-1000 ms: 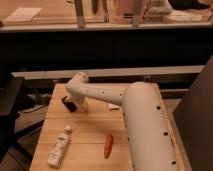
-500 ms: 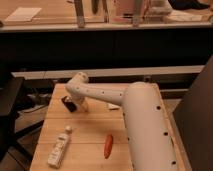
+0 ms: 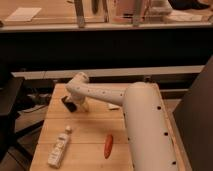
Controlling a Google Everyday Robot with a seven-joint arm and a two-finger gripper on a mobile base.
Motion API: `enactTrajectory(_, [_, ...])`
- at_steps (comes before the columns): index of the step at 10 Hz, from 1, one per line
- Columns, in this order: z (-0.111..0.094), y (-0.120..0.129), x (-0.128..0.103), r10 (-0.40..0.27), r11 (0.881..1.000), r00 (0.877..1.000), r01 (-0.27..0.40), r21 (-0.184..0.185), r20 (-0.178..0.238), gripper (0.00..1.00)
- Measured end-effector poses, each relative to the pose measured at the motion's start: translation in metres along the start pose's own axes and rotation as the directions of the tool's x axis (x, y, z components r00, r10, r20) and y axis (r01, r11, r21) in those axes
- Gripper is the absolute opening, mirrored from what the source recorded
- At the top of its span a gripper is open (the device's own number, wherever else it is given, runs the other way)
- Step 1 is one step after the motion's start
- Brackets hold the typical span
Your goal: Place the eraser on the white sponge
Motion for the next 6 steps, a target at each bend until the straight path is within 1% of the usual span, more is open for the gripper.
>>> enactTrajectory(1, [-0.0006,0.0015,0.0000,0.000,1.000,1.000,0.000,-0.005,0.001,0.57])
enactTrajectory(3, [-0.0030,0.0004,0.0003,0.000,1.000,1.000,0.000,-0.001,0.000,0.38])
enactTrajectory(4, [-0.0050,-0.0008,0.0015,0.002,1.000,1.000,-0.002,0.007,-0.002,0.26])
enactTrajectory(6, [-0.0067,-0.0016,0.0005,-0.002,1.000,1.000,0.002,0.003,-0.003,0.10])
